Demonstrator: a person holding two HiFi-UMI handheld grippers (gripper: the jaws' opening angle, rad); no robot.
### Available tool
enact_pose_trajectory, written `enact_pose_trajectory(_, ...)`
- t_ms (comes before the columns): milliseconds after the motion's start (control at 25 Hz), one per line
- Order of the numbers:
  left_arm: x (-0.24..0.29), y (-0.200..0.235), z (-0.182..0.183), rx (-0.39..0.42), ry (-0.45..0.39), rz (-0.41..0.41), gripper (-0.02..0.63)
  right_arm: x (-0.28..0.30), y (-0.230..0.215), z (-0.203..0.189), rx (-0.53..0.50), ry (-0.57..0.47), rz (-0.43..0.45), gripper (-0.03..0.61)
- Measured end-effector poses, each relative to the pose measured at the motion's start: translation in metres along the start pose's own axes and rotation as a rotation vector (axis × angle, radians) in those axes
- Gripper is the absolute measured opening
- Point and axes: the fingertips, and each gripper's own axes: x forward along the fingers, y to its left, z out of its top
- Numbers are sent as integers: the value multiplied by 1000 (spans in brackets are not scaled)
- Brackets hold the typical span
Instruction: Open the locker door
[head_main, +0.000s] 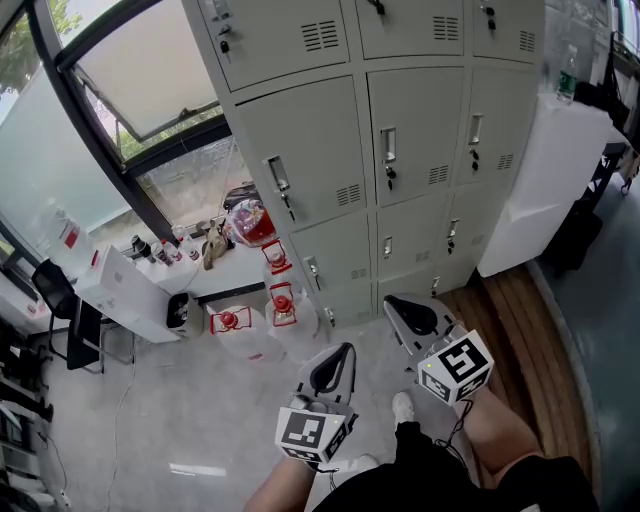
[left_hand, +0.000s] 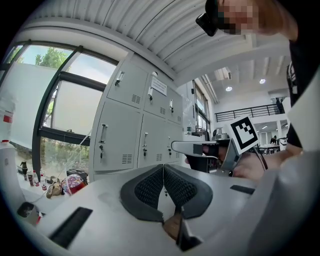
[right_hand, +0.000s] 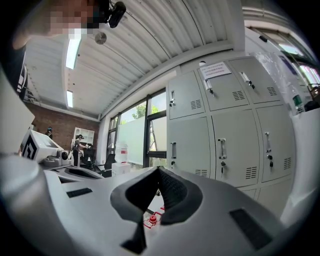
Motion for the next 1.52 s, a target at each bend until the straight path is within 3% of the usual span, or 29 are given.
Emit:
enact_pose_trajectory(920, 172, 27, 16, 18, 26, -2, 17, 97, -182, 6, 31, -18, -10, 52)
enact_pose_trajectory(1520, 238, 24, 23, 22, 23, 2, 17, 138, -255, 9, 57, -26, -22, 52)
